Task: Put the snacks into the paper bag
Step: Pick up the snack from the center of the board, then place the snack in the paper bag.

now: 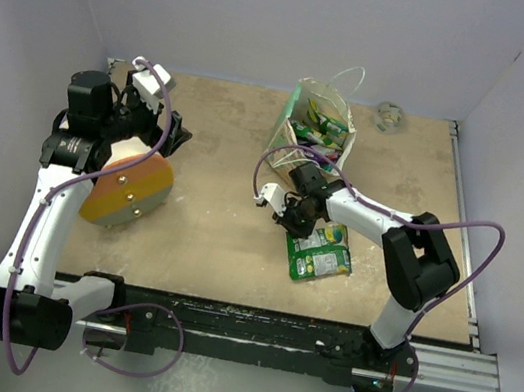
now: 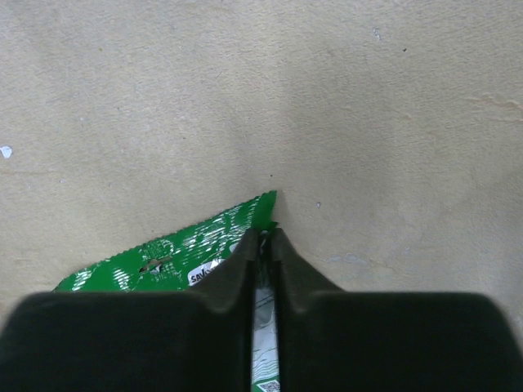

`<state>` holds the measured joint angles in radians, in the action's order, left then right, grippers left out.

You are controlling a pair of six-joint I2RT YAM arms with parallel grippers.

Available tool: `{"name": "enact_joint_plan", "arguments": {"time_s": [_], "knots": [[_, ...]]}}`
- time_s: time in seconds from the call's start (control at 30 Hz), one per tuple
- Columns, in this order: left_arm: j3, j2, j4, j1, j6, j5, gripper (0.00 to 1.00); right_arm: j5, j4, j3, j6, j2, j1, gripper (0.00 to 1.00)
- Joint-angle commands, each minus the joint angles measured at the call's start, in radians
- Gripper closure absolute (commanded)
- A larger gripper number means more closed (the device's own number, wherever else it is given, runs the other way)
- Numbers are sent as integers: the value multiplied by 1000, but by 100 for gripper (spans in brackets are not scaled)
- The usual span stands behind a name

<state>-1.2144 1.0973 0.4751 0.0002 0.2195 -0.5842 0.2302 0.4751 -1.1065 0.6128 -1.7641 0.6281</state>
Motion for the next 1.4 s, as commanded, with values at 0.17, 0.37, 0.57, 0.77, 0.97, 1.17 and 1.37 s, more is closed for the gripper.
{"name": "enact_joint_plan", "arguments": {"time_s": [0.17, 0.37, 0.57, 0.77, 0.97, 1.17, 1.37], "knots": [[-1, -16, -42, 11, -5, -18, 1, 45, 34, 16, 24, 204, 1, 100], [-2, -10, -45, 12, -5, -17, 1, 50, 25, 8, 31, 318, -6, 100], [1, -5, -48, 12, -4, -12, 1, 79, 14, -31, 25, 415, -33, 100], [10, 1, -57, 12, -3, -16, 1, 144, -42, -46, -7, 511, -53, 100], [16, 7, -64, 14, 0, -19, 1, 202, -36, -95, -31, 543, -64, 100], [18, 12, -68, 14, -1, -21, 1, 271, -12, -176, -61, 537, -66, 100], [25, 15, -74, 14, 1, -22, 1, 313, 20, -257, -82, 530, -66, 100]]}}
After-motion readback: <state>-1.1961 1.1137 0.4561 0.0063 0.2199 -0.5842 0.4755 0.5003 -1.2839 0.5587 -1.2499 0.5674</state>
